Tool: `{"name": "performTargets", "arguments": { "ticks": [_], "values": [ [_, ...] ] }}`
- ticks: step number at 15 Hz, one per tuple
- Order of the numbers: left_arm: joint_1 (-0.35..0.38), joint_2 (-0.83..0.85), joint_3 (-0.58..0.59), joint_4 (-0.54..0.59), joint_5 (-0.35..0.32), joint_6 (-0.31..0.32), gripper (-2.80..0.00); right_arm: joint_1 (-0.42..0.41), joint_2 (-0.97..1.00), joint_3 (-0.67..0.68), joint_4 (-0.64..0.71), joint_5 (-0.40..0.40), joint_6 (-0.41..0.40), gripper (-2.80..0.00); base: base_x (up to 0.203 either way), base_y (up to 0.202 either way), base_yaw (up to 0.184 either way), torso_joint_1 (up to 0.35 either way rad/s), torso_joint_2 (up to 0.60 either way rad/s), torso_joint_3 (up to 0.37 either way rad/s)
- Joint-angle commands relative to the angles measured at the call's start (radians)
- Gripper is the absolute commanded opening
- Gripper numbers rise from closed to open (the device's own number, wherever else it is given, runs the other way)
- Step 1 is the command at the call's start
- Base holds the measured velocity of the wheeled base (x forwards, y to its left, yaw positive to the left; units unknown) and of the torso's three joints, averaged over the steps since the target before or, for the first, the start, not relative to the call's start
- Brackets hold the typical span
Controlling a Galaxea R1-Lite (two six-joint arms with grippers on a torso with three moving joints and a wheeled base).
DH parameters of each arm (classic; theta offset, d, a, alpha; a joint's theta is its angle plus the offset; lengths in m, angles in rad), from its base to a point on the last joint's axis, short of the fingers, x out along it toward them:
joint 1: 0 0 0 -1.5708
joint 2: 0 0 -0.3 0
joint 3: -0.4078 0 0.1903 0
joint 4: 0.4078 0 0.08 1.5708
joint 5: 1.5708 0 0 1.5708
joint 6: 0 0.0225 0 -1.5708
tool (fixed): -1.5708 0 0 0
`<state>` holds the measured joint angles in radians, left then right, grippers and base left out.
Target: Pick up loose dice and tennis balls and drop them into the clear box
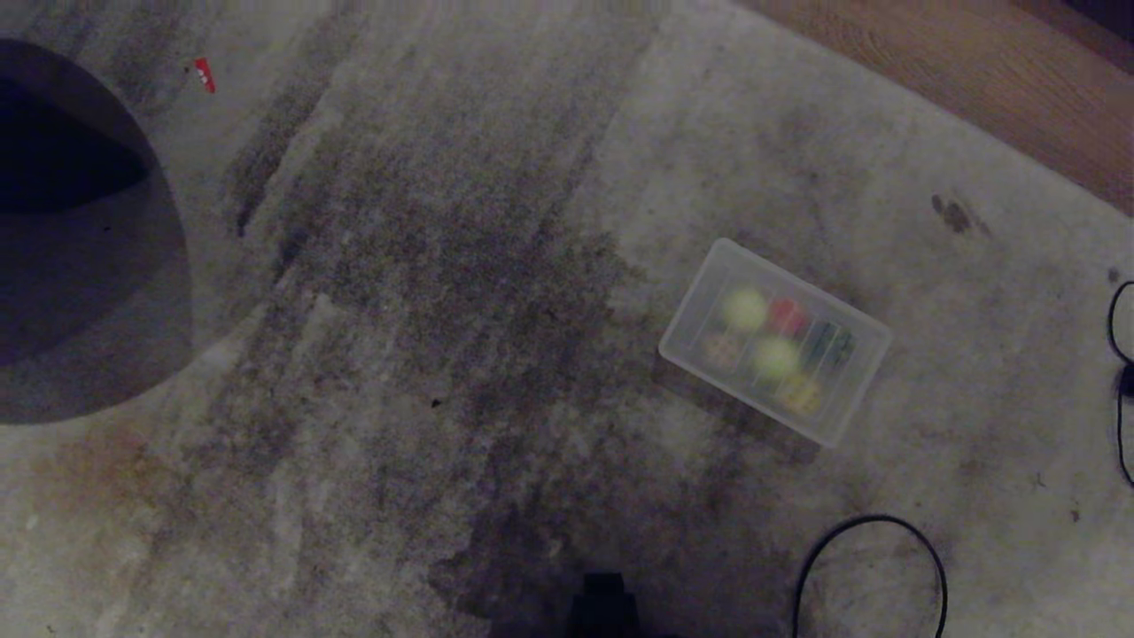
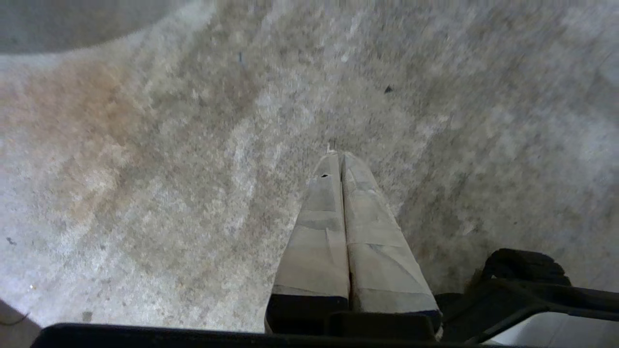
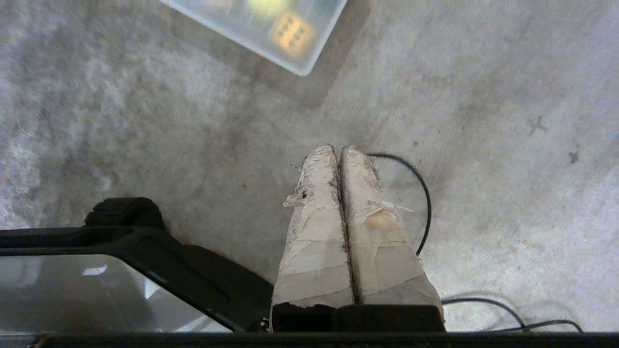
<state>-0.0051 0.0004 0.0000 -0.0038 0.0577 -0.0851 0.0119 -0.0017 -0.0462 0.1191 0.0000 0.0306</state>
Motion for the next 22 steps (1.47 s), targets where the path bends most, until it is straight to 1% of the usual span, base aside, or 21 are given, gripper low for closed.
{"name": "performTargets", "arguments": {
  "ticks": [1,22],
  "values": [
    [0.001,0.001,0.002,-0.001,0.001,-0.001,-2.80,0.000,0.003,0.000,0.001,0.000,0.003,-2.80,0.000,0.000,0.000,0.005,0.00,0.198],
    [0.000,0.001,0.002,-0.001,0.001,-0.001,-2.80,0.000,0.003,0.000,0.001,-0.002,0.003,-2.80,0.000,0.000,0.000,0.003,0.00,0.203]
  ]
}}
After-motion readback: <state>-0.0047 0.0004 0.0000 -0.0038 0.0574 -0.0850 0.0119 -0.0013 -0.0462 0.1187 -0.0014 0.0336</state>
